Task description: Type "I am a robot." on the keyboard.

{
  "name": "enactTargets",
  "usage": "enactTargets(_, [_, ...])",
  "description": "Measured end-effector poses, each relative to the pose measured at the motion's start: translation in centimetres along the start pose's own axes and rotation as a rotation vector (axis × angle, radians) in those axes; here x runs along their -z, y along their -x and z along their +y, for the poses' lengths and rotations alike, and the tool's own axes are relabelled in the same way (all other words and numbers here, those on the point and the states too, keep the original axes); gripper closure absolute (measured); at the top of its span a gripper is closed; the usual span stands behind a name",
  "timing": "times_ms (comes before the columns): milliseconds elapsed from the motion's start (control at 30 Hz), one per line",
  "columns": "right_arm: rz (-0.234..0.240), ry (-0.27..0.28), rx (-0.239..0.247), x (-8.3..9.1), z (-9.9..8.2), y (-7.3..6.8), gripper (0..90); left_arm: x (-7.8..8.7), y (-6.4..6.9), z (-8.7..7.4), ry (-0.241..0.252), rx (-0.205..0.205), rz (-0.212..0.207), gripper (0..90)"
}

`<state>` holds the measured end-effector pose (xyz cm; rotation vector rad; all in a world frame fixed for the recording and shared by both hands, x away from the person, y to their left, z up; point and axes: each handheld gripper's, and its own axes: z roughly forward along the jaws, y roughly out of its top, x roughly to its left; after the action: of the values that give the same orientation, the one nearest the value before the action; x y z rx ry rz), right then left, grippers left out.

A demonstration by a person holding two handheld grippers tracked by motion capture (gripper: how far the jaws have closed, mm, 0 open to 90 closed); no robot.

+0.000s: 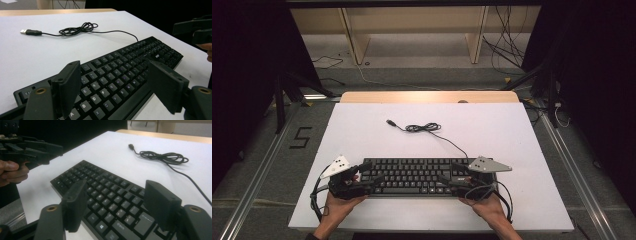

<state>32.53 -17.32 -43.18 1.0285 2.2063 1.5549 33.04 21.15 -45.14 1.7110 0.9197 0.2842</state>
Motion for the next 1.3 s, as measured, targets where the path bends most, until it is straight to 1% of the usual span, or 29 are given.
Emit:
enactTargets(33, [0.000,0.000,0.000,0.0,0.0,0.0,34.9,0.0,0.0,0.0,-0.002,0.000,-0.001,27.0])
enactTargets(133, [-0.008,0.015,0.003,0.7,-0.2,0.1,32.6,-0.1,0.1,0.0,-0.006,-0.001,-0.005,26.7])
enactTargets(167, [-0.014,0.016,-0.003,1.1,-0.3,0.2,32.0,-0.1,0.1,0.0,-0.007,-0.001,-0.006,26.6])
enactTargets(200, [-0.014,0.016,-0.003,1.1,-0.3,0.2,32.0,-0.1,0.1,0.0,-0.008,-0.001,-0.006,26.6])
enactTargets(233, [-0.023,0.021,0.000,1.5,-0.5,0.4,31.6,-0.1,0.1,0.0,-0.010,-0.002,-0.007,26.5])
enactTargets(300, [-0.027,0.023,0.001,1.6,-0.5,0.4,31.3,-0.2,0.1,0.0,-0.011,-0.001,-0.009,26.5])
enactTargets(333, [-0.040,0.025,0.002,1.9,-0.6,0.5,30.7,-0.2,0.1,0.0,-0.012,-0.001,-0.010,26.4])
enactTargets(500, [-0.058,0.040,0.009,2.7,-0.8,0.8,29.6,-0.2,0.2,0.0,-0.017,-0.002,-0.012,26.4])
enactTargets(567, [-0.064,0.042,0.000,3.1,-1.0,1.0,28.3,-0.3,0.2,0.0,-0.017,-0.003,-0.014,26.3])
enactTargets(933, [-0.086,0.026,0.007,3.7,-1.8,1.2,26.1,-0.3,0.3,-0.1,-0.020,-0.004,-0.018,26.1])
enactTargets(1067, [-0.103,0.020,0.008,4.1,-2.2,1.3,26.1,-0.3,0.4,-0.1,-0.023,-0.008,-0.020,26.1])
enactTargets(1167, [-0.117,0.016,0.019,4.3,-2.4,1.5,26.1,-0.3,0.5,-0.1,-0.023,-0.008,-0.022,26.1])
enactTargets(1233, [-0.117,0.017,0.013,4.4,-2.5,1.6,26.1,-0.3,0.5,-0.1,-0.023,-0.006,-0.023,26.0])
enactTargets(1300, [-0.118,0.016,0.014,4.4,-2.5,1.6,26.1,-0.2,0.5,-0.2,-0.026,-0.013,-0.023,26.1])
